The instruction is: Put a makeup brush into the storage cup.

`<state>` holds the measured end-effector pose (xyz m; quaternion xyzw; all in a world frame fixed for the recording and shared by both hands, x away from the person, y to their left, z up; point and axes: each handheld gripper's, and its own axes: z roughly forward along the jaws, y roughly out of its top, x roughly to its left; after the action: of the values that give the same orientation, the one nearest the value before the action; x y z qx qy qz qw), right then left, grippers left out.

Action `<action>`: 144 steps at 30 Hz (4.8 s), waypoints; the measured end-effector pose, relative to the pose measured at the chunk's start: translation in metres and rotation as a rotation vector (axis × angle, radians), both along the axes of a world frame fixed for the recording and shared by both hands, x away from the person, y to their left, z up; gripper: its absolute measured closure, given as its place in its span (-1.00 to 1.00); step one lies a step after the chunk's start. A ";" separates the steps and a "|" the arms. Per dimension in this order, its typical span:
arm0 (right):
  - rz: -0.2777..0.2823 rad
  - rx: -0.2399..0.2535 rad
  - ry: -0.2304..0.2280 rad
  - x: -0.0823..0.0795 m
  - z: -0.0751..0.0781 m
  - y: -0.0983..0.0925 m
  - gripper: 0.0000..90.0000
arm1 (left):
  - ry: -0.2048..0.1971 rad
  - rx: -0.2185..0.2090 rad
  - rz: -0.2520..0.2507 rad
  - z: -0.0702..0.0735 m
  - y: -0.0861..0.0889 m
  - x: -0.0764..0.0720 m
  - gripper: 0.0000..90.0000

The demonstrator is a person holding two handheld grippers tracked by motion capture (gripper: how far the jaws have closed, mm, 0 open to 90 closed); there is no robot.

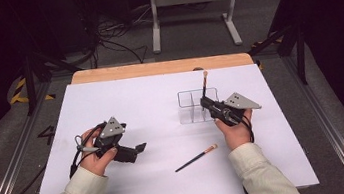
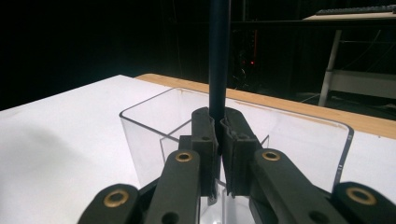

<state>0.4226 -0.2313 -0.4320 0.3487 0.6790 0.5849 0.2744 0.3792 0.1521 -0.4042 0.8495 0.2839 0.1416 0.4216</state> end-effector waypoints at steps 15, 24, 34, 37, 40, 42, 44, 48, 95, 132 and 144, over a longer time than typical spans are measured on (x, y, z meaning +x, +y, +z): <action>-0.010 -0.005 0.012 0.000 -0.004 -0.002 0.88 | 0.002 -0.001 -0.003 -0.001 0.000 0.000 -0.92; -0.026 0.025 0.003 -0.003 0.000 -0.007 0.34 | 0.003 -0.001 -0.004 -0.001 -0.001 0.000 -0.92; 0.019 0.015 -0.017 -0.021 0.020 -0.017 -0.08 | 0.001 0.000 0.004 0.000 -0.001 0.001 -0.92; 0.035 0.013 -0.015 -0.027 0.028 -0.021 -0.16 | 0.005 -0.004 0.002 0.000 -0.001 0.000 -0.93; 0.059 0.015 0.002 -0.033 0.034 -0.025 -0.20 | -0.002 0.000 0.003 0.000 -0.001 -0.001 -0.93; 0.077 0.015 0.007 -0.038 0.039 -0.027 -0.20 | -0.005 0.000 0.004 0.001 0.000 -0.002 -0.93; 0.092 0.002 0.013 -0.041 0.043 -0.028 -0.22 | -0.003 -0.005 0.006 0.001 0.001 -0.002 -0.93; 0.118 -0.056 0.031 -0.048 0.050 -0.032 -0.25 | -0.001 -0.002 0.004 0.001 0.003 -0.001 -0.93; 0.153 -0.168 0.101 -0.070 0.064 -0.059 -0.38 | 0.071 0.016 -0.186 0.011 -0.058 0.004 -0.80; 0.099 -0.110 0.098 -0.069 0.063 -0.085 -0.35 | 0.261 0.239 -0.279 0.004 -0.138 0.005 -0.39; 0.110 -0.120 0.112 -0.067 0.058 -0.082 -0.33 | 0.326 0.376 -0.281 0.000 -0.154 0.003 -0.27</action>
<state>0.3552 -0.3138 -0.3735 0.3261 0.7452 0.5368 0.2241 0.3827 -0.0020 -0.4041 0.9553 0.1963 -0.0063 0.2208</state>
